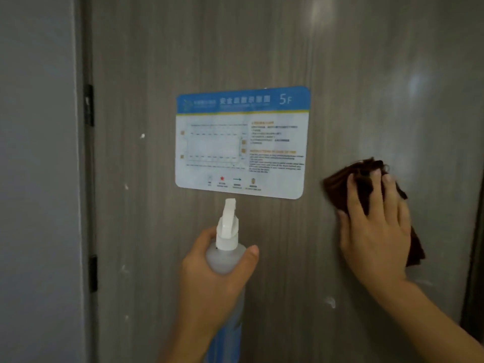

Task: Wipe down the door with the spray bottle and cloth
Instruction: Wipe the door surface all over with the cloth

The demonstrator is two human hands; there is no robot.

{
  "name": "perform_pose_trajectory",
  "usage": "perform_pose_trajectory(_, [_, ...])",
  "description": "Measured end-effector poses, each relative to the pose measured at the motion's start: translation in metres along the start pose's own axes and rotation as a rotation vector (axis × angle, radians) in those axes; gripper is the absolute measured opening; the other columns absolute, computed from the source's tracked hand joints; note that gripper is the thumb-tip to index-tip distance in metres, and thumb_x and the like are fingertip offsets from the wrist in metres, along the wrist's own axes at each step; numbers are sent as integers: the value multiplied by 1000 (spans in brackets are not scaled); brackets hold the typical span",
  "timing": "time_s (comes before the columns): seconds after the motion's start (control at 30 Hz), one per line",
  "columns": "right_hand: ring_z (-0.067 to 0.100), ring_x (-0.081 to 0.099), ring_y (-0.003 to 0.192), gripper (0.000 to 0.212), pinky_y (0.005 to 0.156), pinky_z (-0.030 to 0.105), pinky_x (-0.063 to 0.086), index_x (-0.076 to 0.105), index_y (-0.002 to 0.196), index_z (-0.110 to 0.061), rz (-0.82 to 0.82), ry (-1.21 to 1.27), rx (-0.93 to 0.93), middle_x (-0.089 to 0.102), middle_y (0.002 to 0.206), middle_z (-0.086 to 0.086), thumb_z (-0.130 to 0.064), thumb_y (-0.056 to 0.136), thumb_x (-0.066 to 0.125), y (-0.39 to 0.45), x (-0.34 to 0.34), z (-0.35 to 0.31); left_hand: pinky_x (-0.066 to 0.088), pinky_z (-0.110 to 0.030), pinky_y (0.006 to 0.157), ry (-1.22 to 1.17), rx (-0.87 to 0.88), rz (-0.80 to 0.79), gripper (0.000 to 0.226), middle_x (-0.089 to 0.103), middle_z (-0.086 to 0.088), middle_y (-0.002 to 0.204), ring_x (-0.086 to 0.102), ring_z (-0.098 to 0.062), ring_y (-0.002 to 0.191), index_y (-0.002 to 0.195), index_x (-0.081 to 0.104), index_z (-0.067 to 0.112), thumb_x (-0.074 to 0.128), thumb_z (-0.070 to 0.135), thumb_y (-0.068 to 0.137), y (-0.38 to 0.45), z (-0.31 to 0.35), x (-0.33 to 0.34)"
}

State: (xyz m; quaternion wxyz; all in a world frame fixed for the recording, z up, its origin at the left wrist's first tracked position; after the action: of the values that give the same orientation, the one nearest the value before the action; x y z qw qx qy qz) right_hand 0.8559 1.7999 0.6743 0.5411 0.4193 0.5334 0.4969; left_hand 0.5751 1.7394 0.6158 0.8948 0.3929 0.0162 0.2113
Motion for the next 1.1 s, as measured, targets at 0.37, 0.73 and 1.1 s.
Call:
perform_pose_trajectory(0.37, [42, 29, 149, 61, 107, 56, 32, 28, 161, -12, 113, 43, 12, 25, 165, 23, -28, 105, 42, 75, 7, -98, 62, -38, 58, -12, 82, -80, 37, 74, 2, 76, 75, -19, 66, 92, 68, 20, 89, 44, 73, 101, -17, -70])
perform_pose_trajectory(0.73, [38, 32, 149, 55, 106, 51, 33, 37, 158, -13, 221, -79, -17, 31, 164, 19, -25, 105, 50, 116, 25, -205, 59, -22, 64, -141, 139, -199, 25, 79, 10, 87, 76, -9, 77, 101, 73, 21, 89, 18, 82, 177, -32, -104])
perform_pose_trajectory(1.1, [39, 32, 149, 57, 107, 49, 36, 37, 158, -12, 201, -18, -43, 32, 164, 19, -24, 105, 54, 145, 56, -293, 56, -24, 56, -124, 178, -192, 26, 69, 0, 72, 68, -17, 62, 88, 68, 21, 84, 37, 76, 216, -53, -146])
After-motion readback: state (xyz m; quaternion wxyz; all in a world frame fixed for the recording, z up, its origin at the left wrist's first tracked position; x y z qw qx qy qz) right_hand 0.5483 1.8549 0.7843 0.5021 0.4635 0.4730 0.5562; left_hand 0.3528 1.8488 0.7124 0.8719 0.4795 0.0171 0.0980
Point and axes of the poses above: each hand's wrist, its own y-axis towards the middle knuckle, its own x-axis out of the palm, z = x × y, the point moved 6 cm from there along y, towards the middle knuckle
